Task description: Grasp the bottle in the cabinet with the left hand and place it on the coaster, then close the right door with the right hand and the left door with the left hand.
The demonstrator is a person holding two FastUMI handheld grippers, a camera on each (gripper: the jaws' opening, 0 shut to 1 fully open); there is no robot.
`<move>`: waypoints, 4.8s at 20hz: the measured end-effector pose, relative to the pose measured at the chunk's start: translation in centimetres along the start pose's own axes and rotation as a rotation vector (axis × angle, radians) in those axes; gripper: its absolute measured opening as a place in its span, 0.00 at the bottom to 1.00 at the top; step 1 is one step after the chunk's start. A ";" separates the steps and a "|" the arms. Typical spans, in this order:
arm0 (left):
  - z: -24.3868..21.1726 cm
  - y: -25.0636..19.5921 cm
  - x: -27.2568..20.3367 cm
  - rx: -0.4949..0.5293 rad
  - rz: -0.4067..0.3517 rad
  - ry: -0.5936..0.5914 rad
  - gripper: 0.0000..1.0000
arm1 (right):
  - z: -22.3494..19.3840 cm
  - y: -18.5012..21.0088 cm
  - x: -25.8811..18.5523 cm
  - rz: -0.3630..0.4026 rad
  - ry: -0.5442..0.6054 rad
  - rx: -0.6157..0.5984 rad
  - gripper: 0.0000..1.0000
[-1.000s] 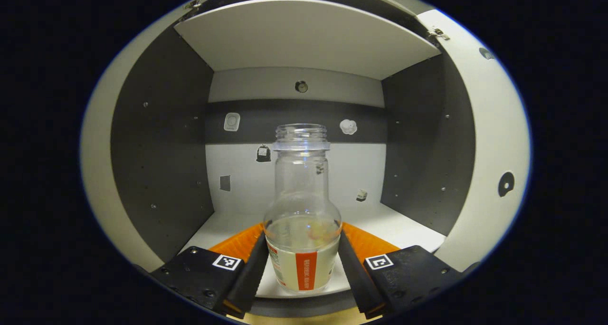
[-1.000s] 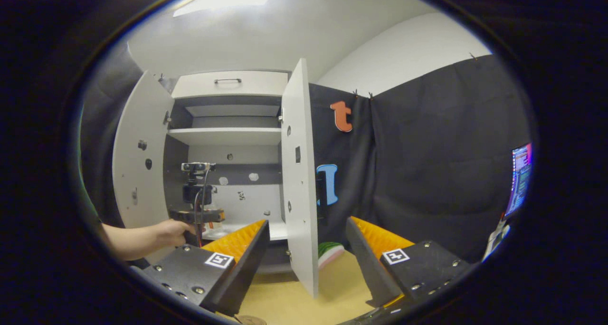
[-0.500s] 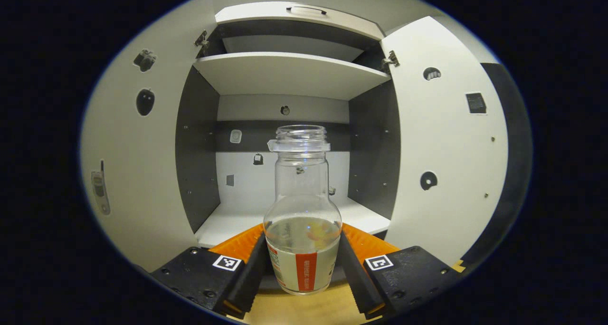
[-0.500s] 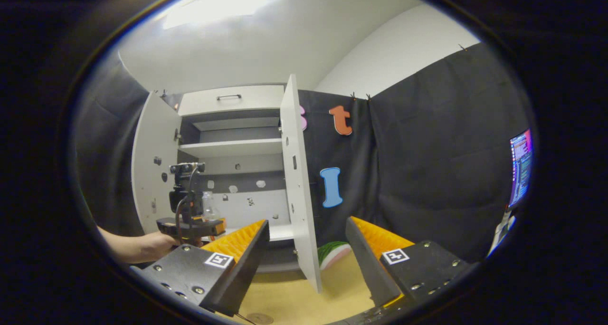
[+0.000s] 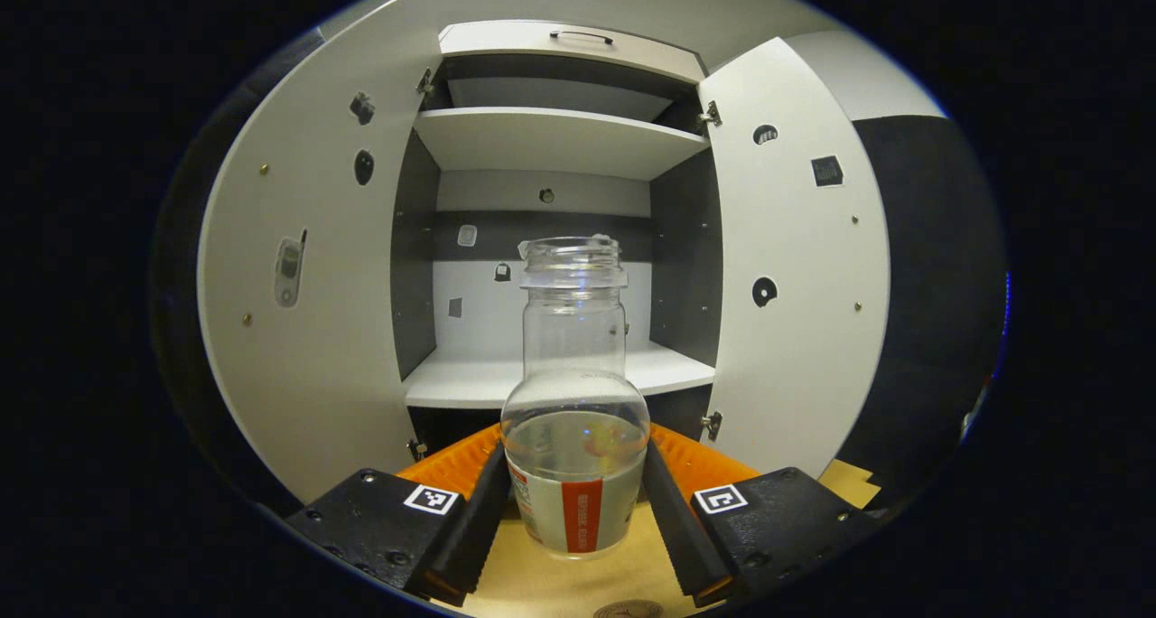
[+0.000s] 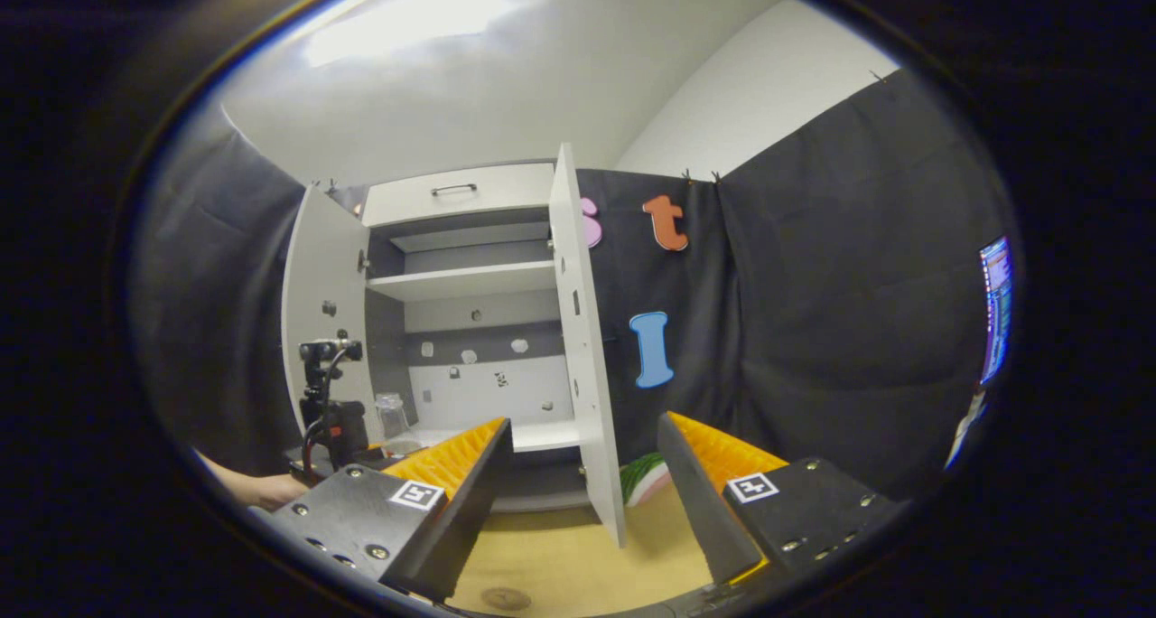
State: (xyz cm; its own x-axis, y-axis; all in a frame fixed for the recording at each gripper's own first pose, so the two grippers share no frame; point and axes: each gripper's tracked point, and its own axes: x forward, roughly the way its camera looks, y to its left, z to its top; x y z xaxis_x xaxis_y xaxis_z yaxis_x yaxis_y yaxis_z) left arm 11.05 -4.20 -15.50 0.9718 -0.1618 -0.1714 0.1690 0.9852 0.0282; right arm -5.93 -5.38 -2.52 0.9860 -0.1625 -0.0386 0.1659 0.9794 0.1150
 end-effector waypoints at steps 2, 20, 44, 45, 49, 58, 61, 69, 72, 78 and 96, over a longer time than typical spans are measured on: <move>-2.6 -0.8 -0.9 -0.018 -0.025 0.019 0.80 | -0.4 0.2 -0.2 0.010 0.006 -0.001 0.98; -27.0 -9.1 -5.8 0.054 -0.354 0.220 0.81 | -6.5 3.1 1.4 0.007 0.094 0.020 0.98; -22.3 -5.7 -7.5 0.088 -0.370 0.194 0.92 | -8.7 1.9 4.2 0.073 0.192 0.078 0.98; -21.2 -5.3 -8.0 0.090 -0.365 0.200 0.92 | -8.3 1.4 4.4 0.072 0.185 0.092 0.98; -16.7 -4.8 -9.7 0.038 -0.381 0.168 0.92 | -7.3 -1.5 5.8 0.043 0.148 0.095 0.98; -3.4 -0.3 -11.7 -0.006 -0.296 0.023 0.91 | -3.8 -9.1 12.7 -0.056 0.075 -0.025 0.98; -1.1 3.0 -11.6 0.063 -0.192 0.011 0.95 | -3.6 -9.4 15.8 -0.031 0.082 0.003 0.98; -0.1 5.7 -12.0 0.047 -0.115 -0.007 0.98 | -2.6 -12.2 25.0 -0.061 0.073 -0.043 0.98; 1.9 6.5 -12.6 0.011 -0.072 -0.035 0.98 | -2.9 -11.0 26.9 -0.016 0.100 -0.064 0.98; 7.0 8.1 -15.5 -0.073 -0.004 -0.058 0.97 | -2.8 -9.5 26.2 0.000 0.100 -0.086 0.93; 7.8 19.3 -14.5 -0.107 0.029 -0.056 0.96 | -4.6 -0.1 24.8 0.063 0.182 -0.022 0.96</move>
State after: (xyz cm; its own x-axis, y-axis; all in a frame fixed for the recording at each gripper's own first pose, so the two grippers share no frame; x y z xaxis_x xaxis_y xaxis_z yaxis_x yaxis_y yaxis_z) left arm 1.48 16.72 -4.76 0.9842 -0.1332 -0.1166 0.1251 0.9894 -0.0737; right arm 18.42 -8.98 -8.00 0.9743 -0.0788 -0.2110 0.1020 0.9896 0.1012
